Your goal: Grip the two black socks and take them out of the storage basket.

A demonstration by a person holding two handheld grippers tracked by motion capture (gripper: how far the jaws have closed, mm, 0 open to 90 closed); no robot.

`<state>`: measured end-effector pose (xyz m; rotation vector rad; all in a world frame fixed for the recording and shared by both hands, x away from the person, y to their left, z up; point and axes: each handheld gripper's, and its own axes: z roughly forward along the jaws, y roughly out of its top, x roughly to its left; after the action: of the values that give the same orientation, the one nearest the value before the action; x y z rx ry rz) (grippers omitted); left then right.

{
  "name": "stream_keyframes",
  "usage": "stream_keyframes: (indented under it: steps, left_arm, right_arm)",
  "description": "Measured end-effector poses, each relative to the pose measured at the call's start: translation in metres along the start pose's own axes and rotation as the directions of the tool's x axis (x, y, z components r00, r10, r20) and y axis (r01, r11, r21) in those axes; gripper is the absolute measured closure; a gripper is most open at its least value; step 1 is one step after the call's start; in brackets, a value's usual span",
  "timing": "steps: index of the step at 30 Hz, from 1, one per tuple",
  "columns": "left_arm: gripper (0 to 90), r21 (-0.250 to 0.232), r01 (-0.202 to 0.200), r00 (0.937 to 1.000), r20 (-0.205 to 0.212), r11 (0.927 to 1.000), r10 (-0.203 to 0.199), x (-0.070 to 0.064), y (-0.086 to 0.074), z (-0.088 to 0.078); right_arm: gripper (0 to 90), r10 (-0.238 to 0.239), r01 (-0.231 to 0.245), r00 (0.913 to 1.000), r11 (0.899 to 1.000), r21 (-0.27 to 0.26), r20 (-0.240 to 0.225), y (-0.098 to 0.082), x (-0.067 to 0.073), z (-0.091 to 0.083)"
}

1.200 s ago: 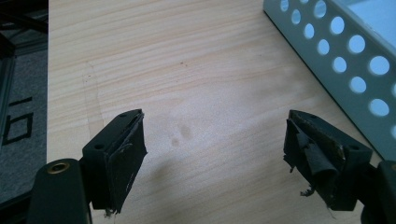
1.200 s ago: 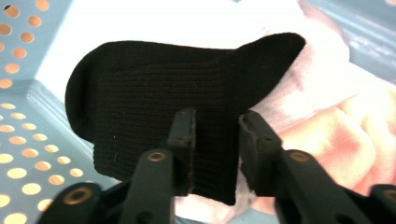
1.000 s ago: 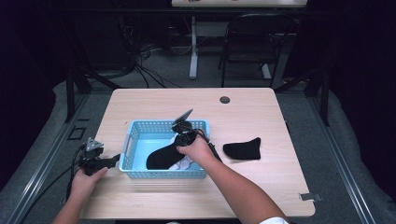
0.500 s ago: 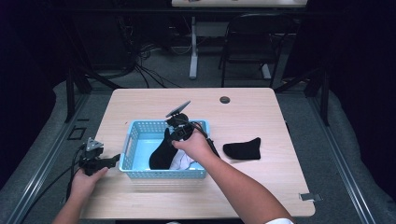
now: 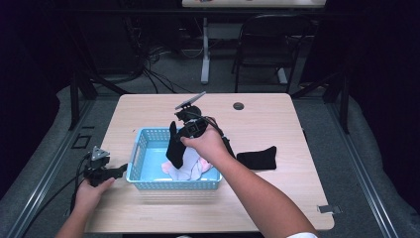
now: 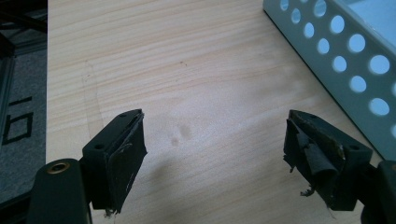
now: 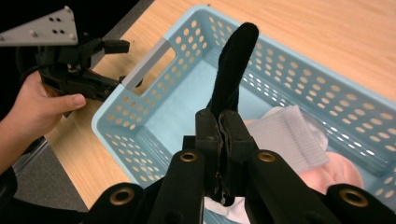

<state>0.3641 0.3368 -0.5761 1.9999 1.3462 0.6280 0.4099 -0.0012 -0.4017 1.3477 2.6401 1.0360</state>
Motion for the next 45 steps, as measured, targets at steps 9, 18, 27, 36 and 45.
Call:
stream_keyframes:
  steps: [9, 18, 27, 36, 45]
  left_arm:
    - [20.7, 0.000, -0.001, 1.0000, 0.000, 1.0000, 0.001, 0.000, 0.000, 0.000]
    - [20.8, 0.001, -0.001, 1.0000, 0.000, 1.0000, 0.001, 0.000, 0.000, 0.000]
    - [20.8, 0.003, -0.004, 1.0000, -0.002, 1.0000, 0.004, -0.001, 0.000, 0.001]
    - [20.8, 0.005, -0.006, 1.0000, -0.003, 1.0000, 0.006, -0.001, 0.000, 0.001]
    - [20.8, 0.008, -0.009, 0.9999, -0.004, 0.9999, 0.010, -0.001, 0.000, 0.001]
  right_arm:
    - [87.0, -0.001, 0.001, 0.9998, 1.000, -0.031, 0.017, 0.002, -0.003, -0.020]
    - [87.0, 0.020, -0.018, 0.9989, 0.999, -0.052, 0.042, -0.004, -0.015, -0.044]
    - [87.0, 0.060, -0.051, 0.9948, 0.993, -0.105, 0.083, -0.017, -0.036, -0.084]
    - [87.0, 0.109, -0.091, 0.9867, 0.985, -0.147, 0.121, -0.038, -0.057, -0.118]
    - [87.0, 0.182, -0.155, 0.9722, 0.971, -0.182, 0.147, -0.062, -0.083, -0.137]
